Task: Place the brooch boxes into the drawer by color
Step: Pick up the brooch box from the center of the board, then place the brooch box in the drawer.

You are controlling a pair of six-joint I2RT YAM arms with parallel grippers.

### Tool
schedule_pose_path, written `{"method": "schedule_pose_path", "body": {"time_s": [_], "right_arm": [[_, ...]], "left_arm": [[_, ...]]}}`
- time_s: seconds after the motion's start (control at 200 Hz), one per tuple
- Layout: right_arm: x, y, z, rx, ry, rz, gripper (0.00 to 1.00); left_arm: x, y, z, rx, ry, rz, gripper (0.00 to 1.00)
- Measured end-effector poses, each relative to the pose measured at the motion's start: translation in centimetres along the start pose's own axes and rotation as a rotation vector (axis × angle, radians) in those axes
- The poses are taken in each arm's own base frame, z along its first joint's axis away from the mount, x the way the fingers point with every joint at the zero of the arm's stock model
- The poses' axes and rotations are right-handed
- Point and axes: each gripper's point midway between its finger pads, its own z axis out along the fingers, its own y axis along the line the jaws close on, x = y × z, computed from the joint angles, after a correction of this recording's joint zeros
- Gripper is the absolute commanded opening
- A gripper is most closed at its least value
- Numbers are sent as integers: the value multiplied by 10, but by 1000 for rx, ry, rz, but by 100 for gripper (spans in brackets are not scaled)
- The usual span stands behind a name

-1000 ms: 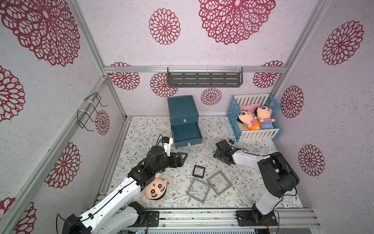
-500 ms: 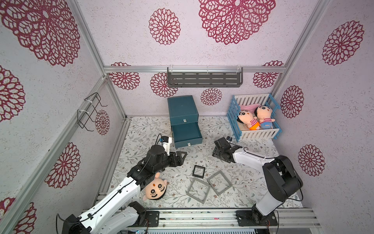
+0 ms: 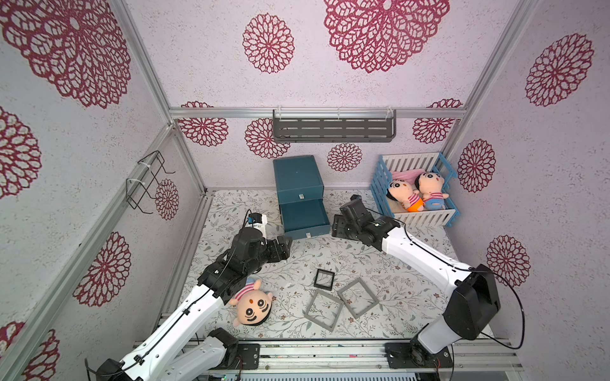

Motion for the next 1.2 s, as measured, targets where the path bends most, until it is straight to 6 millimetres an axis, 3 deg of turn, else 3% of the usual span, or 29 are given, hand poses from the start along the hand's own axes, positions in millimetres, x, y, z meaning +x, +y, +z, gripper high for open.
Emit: {"method": "schedule_pose_path", "body": {"time_s": [0.21,0.575,0.926,1.201], "right_arm": [[-9,57,14,-69,23,-79,48],[-18,110,55,-107,53,-146,47],[-27,136,80,-125,75,-177,47],[-8,135,101,-121,146,-188,48]], "left_arm": [[-10,16,-5,-79,-24,-7,84],[-16,29,-12,-160,-39,6,85],[-14,35,-13,-193,-34,9,85],[-15,36,-13,-197,-36,8,85]]}}
